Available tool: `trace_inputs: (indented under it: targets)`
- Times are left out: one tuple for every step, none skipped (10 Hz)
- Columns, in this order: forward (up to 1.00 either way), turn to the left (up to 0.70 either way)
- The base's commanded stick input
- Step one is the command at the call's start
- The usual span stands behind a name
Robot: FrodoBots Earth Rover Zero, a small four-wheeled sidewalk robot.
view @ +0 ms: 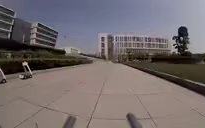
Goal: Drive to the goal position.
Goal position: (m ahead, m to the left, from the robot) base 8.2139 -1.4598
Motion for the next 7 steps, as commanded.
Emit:
trace_inputs:
  targets:
    - [0.7, 0.0]
    - [0.7, 0.0]
    - [0.7, 0.0]
    - [0.7, 0.0]
    - [0.7, 0.0]
    - [0.7, 0.0]
    - [0.7, 0.0]
